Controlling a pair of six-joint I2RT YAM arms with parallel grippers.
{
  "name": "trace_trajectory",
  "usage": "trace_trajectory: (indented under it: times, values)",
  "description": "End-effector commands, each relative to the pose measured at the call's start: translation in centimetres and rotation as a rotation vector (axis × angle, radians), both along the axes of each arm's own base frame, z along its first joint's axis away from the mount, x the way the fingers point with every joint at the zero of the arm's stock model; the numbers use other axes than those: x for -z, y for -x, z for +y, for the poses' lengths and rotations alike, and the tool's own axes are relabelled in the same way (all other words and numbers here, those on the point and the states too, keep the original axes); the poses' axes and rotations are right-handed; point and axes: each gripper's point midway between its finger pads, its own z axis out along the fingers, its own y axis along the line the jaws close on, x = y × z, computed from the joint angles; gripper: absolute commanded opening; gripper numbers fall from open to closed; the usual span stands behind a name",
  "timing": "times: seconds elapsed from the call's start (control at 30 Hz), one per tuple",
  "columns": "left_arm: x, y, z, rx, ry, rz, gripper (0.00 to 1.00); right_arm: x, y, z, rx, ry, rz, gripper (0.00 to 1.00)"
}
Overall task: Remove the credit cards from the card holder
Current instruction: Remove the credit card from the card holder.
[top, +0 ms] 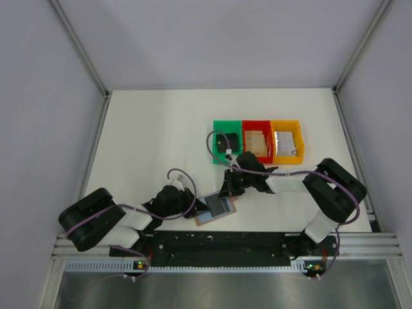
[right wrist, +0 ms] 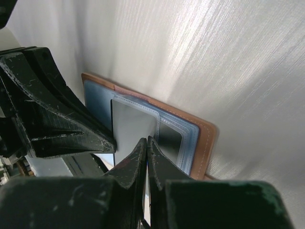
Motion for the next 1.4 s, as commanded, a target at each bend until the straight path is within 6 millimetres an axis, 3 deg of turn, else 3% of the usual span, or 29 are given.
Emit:
trace_trajectory:
  times: [0.0,0.13,0.5,0.8,0.83,0.97,1.37]
  values:
    - [-0.9,0.3,0.2,-0.003,0.048,-0.044,0.06,2.2,0.7,-1.4,0.014,0.066,0.034,0.0]
    - [-1.2,0.2,0.4,-0.006,0.056,-0.068,0.0,2.5,0.7,-1.5,0.017,0.072,0.041,0.0]
    - [-1.6,-0.2,0.7,-0.023,0.044,-0.101,0.0,4.0,0.2,-3.7,0.058,0.137,0.073,0.0]
    - [0.1,0.2,1.6,-0.046,-0.02,-0.042,0.0,4.3,0.0,-4.3,0.064,0.179,0.07,0.0]
    - [1.2,0.9,2.4,-0.052,-0.042,-0.014,0.0,4.3,0.0,-4.4,0.064,0.181,0.07,0.0]
    - [2.3,1.2,3.3,-0.086,-0.082,0.042,0.0,4.2,0.0,-4.4,0.064,0.181,0.066,0.0]
    - [3.0,1.4,5.0,-0.157,-0.107,0.051,0.01,4.0,-0.3,-4.1,0.062,0.164,0.057,0.0]
